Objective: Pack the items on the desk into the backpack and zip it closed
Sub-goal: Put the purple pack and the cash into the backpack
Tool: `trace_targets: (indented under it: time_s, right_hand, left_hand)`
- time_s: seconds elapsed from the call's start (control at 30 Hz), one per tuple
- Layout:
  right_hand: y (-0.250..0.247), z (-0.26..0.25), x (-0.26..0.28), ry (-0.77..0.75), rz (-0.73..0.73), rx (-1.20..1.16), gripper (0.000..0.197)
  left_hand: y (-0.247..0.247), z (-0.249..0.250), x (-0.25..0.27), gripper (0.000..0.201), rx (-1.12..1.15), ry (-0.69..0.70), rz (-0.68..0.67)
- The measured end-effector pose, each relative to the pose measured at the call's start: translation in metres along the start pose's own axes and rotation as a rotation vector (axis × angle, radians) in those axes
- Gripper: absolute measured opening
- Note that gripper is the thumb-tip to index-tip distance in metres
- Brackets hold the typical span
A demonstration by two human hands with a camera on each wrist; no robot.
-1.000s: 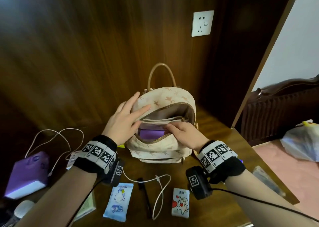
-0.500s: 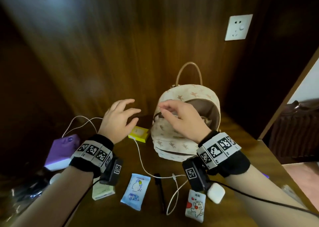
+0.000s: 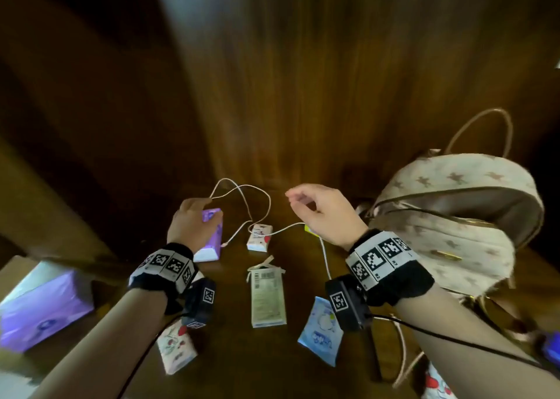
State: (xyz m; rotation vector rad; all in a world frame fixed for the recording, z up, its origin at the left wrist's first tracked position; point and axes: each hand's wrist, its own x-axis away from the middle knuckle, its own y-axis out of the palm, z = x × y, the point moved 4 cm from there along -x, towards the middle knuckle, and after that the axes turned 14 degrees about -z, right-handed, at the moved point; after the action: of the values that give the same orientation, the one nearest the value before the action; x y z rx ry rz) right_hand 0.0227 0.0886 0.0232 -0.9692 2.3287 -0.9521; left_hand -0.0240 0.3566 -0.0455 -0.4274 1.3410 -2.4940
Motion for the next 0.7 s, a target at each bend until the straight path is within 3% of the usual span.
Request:
trace_targets:
  time_s: [0.33,0.53,0.7]
  right_hand:
    - [0.094,0.020,-0.054,0.295,-0.105,0.017,0.027]
    - [0.126,0.024,-0.059,0.496,-0.067,-0.071,0.028]
    - [0.145,0.020,-0.048,0.585,-0.029,-0.135,0.028]
  left_hand:
    - [0.011,-0.120,-0.046,0.069,0.146,-0.308,-0.247]
    - [0.036,-0.142,-0.068,0.089,0.308,-0.368,-0.393]
    - [0.055,-0.147,-0.073,0.086,0.313,-0.361,-0.446]
